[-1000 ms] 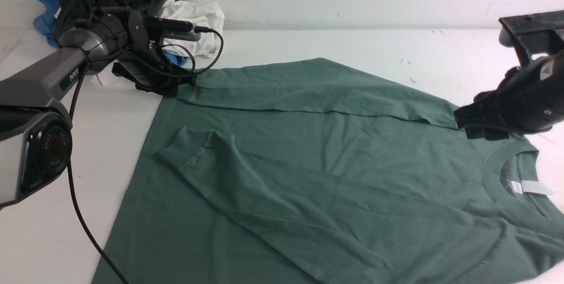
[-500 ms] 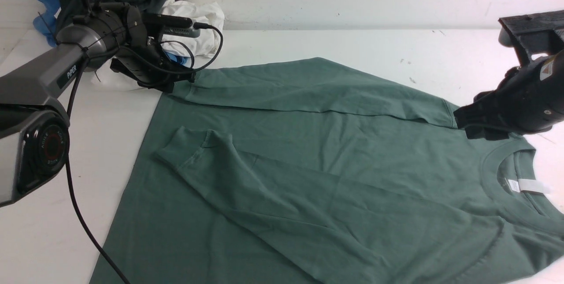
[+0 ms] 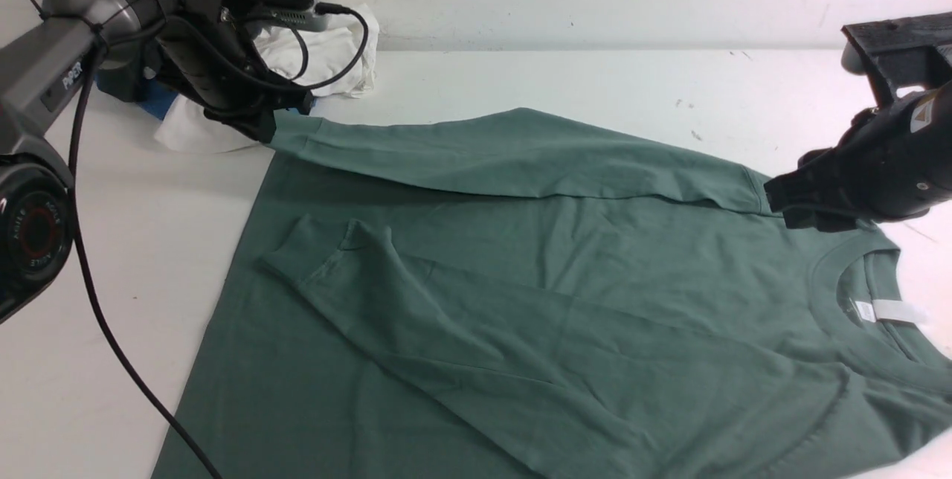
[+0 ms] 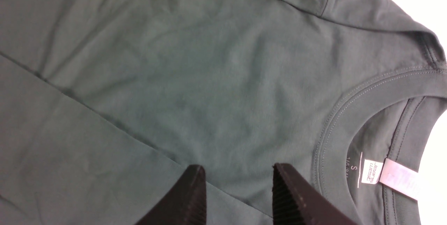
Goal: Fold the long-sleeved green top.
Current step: Use the left arm to drag and drop the cuff onto the cuff closest to the left arm
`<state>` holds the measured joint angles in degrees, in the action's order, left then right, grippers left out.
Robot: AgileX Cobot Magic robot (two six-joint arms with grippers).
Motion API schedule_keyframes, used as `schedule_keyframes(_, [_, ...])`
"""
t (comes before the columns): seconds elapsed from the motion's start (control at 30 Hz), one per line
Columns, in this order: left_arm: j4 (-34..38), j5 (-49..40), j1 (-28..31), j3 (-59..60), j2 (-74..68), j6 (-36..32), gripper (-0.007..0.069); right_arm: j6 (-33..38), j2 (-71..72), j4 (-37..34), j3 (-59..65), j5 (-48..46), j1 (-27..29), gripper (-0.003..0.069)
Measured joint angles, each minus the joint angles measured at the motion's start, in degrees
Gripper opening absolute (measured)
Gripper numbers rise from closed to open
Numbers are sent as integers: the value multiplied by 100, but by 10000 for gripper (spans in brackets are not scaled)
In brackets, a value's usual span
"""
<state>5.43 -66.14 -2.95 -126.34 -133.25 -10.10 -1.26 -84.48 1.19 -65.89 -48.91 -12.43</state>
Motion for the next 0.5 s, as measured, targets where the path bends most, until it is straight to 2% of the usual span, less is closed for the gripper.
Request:
schedule_keyframes(0.2, [135, -381, 0, 604, 669, -102, 23, 33, 126, 0, 0, -166, 0, 261])
schedule_keyframes(0.37, [684, -385, -21, 2360, 1921, -227, 23, 60, 721, -70, 0, -472, 0, 261])
schedule_keyframes(0.5, [709, -76, -68, 3449, 2614, -308, 23, 126, 1063, -285, 0, -639, 0, 261])
